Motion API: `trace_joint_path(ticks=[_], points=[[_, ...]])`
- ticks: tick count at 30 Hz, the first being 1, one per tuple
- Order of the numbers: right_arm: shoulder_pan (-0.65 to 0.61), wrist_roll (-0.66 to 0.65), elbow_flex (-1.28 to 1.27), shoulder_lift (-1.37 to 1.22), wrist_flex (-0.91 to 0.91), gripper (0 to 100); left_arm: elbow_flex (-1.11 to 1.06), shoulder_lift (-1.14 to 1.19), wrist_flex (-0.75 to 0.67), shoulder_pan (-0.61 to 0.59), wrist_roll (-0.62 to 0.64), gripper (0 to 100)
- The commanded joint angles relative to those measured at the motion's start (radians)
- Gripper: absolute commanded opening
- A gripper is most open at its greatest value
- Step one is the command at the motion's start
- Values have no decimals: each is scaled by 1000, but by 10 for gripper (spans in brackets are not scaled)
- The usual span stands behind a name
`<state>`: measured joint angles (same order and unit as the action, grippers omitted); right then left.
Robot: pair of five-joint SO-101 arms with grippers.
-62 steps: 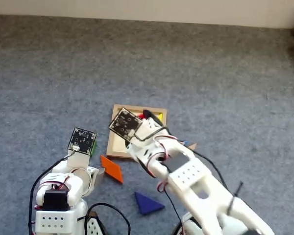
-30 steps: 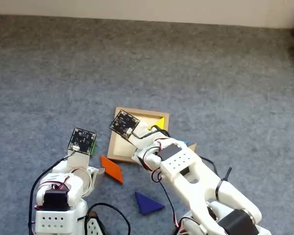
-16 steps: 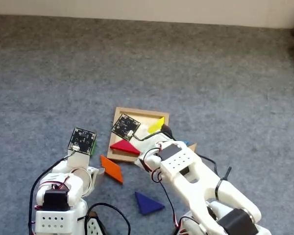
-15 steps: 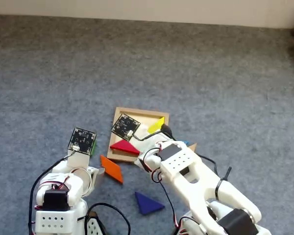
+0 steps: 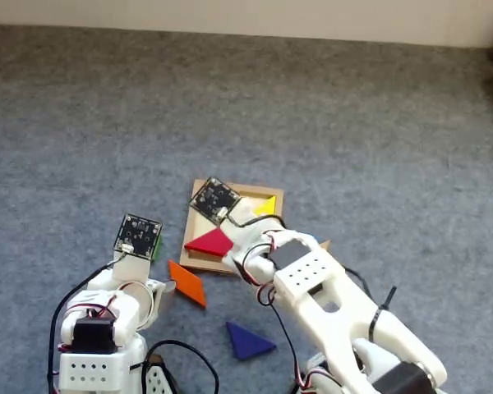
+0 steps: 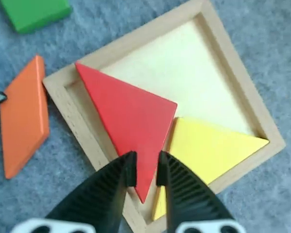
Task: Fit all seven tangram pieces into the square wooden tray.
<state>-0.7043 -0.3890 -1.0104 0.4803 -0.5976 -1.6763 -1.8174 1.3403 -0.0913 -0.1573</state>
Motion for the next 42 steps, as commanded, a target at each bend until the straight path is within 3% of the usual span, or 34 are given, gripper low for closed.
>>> trace_joint_path(ticks=[1,10,15,21,27,42], points=[[15,68,74,64,5,28,-19,-1,3,-7,6,256],[2,255,94,-111,217,26,-19,-1,3,-7,6,256],[-48,295,148,-217,223,26,-19,-1,3,-7,6,256],[-64,288,145,-254,220,26,-19,-1,3,-7,6,256],[-61,186,151,-257,85,26,-19,-1,3,-7,6,256],[22,184,153,-245,-1,26,-19,-1,3,-7,6,256]])
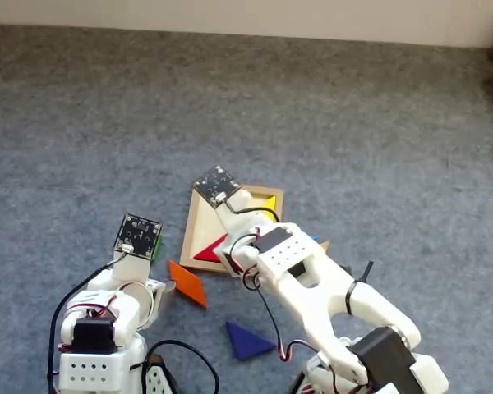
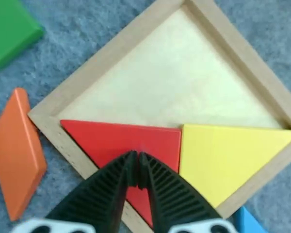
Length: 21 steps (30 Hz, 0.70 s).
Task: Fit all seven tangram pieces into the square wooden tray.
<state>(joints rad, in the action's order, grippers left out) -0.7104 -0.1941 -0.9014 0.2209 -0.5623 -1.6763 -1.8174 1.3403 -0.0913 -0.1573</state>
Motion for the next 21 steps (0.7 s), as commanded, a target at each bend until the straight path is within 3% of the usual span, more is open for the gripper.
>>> trace_joint_path(ticks=[1,7,14,21], points=[[38,-11,54,16,-59,26,-19,-1,3,-7,6,256],[108,-6,176,107,-242,26,-19,-1,3,-7,6,256],[188,-3,186,248,-308,29,-19,-1,3,-7,6,256],[306,-3,288,194,-516,33,-19,-1,3,-7,6,256]])
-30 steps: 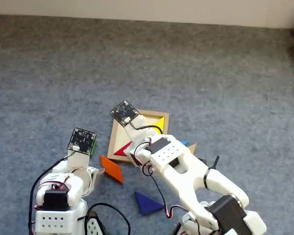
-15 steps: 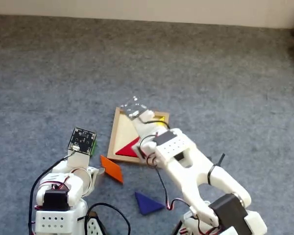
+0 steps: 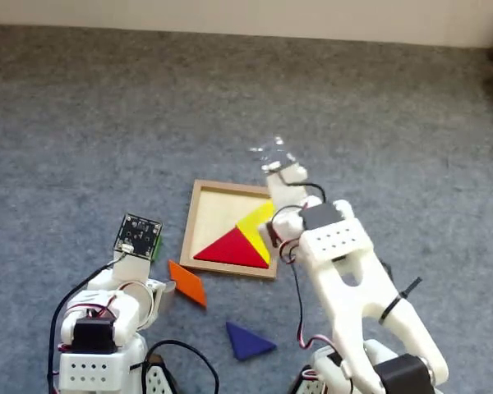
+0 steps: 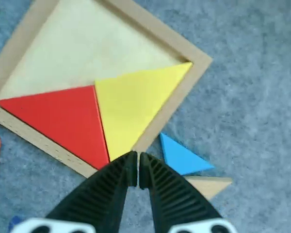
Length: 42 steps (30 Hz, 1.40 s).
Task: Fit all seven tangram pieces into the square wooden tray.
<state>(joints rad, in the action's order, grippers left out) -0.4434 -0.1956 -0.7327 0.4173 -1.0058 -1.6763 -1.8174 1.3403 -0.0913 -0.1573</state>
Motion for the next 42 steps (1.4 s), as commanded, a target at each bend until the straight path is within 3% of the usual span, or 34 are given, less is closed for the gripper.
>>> trace_joint_path(ticks=[1,7,13,19,21,29,42], points=[[47,-2,145,-24,-99,43,-19,-1,3,-7,6,256],[56,-9,272,-199,-179,192,-19,-1,3,-7,6,256],[125,0,384,-341,-223,207,-19,-1,3,-7,6,256],[134,216,455,-441,-223,207,-19,-1,3,-7,6,256],[133,229,470,-466,-223,207,-19,-1,3,-7,6,256],[73,-49,470,-478,-314,207,-19,-1,3,-7,6,256],[74,-190,470,-616,-245,208,-19,-1,3,-7,6,256]])
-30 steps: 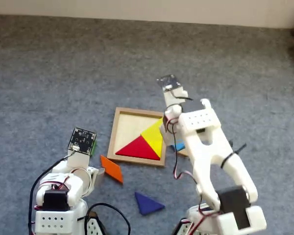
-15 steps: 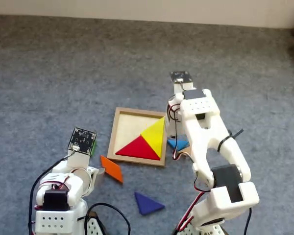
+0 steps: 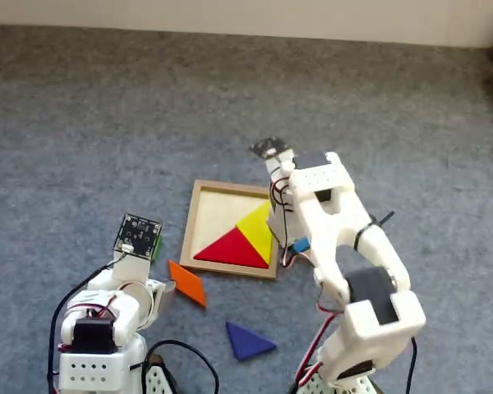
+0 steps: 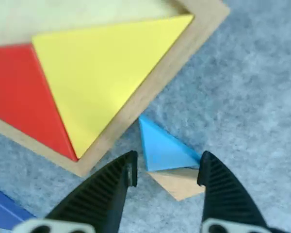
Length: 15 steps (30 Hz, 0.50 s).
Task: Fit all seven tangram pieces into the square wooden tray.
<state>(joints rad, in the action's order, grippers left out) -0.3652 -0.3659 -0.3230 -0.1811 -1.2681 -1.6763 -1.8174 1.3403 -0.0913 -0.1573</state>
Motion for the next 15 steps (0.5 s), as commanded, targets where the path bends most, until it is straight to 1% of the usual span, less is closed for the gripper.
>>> trace_joint_path(ticks=[1,5,12,15], points=[[-4,-20,61,-42,18,208,-19,-1,3,-7,6,256],[-4,-20,64,-110,12,207,-19,-1,3,-7,6,256],[13,-20,68,-113,19,206,-19,-1,3,-7,6,256],[27,-17,120,-113,19,206,-19,-1,3,-7,6,256]])
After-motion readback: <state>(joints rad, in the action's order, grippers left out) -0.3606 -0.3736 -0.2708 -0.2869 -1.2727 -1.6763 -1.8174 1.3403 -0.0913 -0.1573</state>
